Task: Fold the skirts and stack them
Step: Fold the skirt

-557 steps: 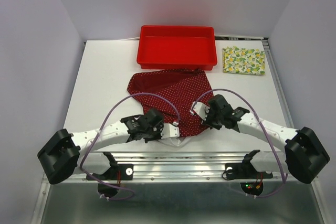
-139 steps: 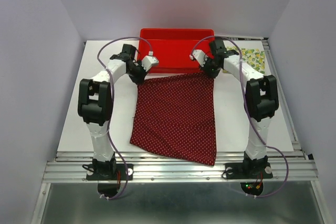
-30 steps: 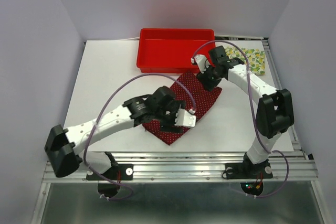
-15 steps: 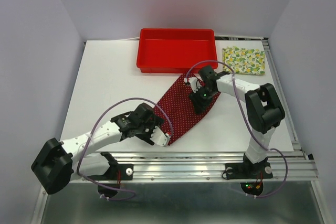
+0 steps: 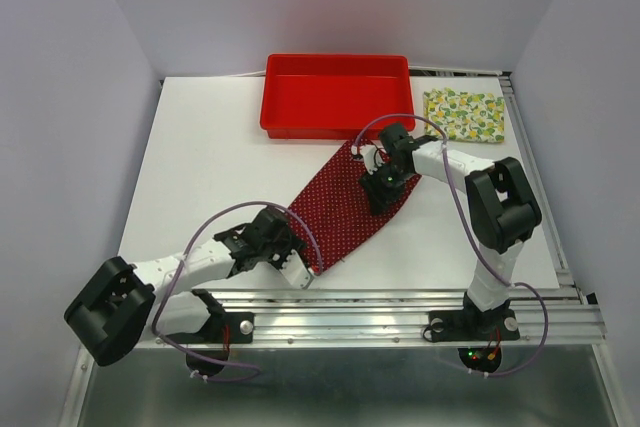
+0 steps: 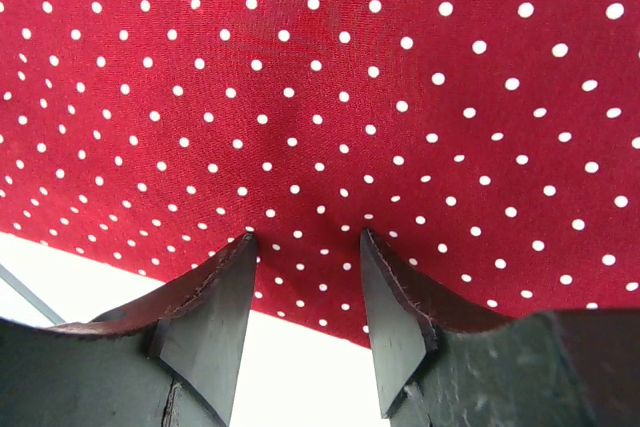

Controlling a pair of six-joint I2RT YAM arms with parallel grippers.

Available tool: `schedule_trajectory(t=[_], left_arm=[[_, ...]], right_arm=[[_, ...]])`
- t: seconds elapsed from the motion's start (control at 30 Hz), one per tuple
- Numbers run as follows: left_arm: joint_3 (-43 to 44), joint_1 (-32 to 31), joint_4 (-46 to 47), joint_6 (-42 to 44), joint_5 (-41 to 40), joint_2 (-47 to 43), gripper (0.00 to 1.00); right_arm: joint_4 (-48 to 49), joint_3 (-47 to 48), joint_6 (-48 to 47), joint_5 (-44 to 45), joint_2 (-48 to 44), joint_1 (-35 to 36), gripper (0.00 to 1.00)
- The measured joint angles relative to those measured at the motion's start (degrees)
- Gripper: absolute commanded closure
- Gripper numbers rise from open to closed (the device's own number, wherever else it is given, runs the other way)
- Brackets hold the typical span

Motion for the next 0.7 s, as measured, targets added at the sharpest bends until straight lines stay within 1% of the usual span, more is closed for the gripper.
schedule_trajectory(t=[0.03, 0.2, 0.23, 0.33, 0.4, 0.5, 0.63, 0.67, 0.7], left_arm=[[-0.13, 0.02, 0.59, 0.0, 0.2, 0.42, 0.66], [-0.11, 0.04, 0.5, -0.92, 1.86, 0.26, 0.99], [-0.04, 0.07, -0.26, -1.07, 2.47, -0.92, 1.0], [0.02, -0.26, -2.51, -1.7, 4.17, -5.29, 1.0], [0.35, -1.68, -5.46, -2.58, 5.25, -9.86, 1.0], [1.73, -4.85, -10.14, -4.35, 6.49, -14.16, 1.0], [3.85, -7.76, -15.43, -7.23, 7.96, -15.04, 1.0], [4.57, -8.2, -17.09, -8.24, 8.44, -14.53, 0.96], [5.29, -8.5, -18.47, -9.29, 8.85, -13.66, 0.88]], right_arm=[[-0.02, 0.07, 0.0, 0.02, 0.07, 0.0, 0.48], [-0.17, 0.57, -0.02, 0.5, 0.55, -0.11, 0.48], [-0.17, 0.61, -0.02, 0.59, 0.55, -0.11, 0.48], [-0.13, 0.61, -0.04, 1.01, 0.55, -0.11, 0.48], [-0.09, 0.61, -0.04, 1.31, 0.52, -0.11, 0.48], [0.07, 0.59, -0.07, 2.12, 0.22, -0.09, 0.48], [0.57, 0.61, 0.63, 2.45, -1.05, -0.09, 0.45], [0.9, 0.66, 1.18, 2.14, -1.79, -0.24, 0.44], [1.22, 0.66, 1.46, 1.97, -2.43, -0.39, 0.44]])
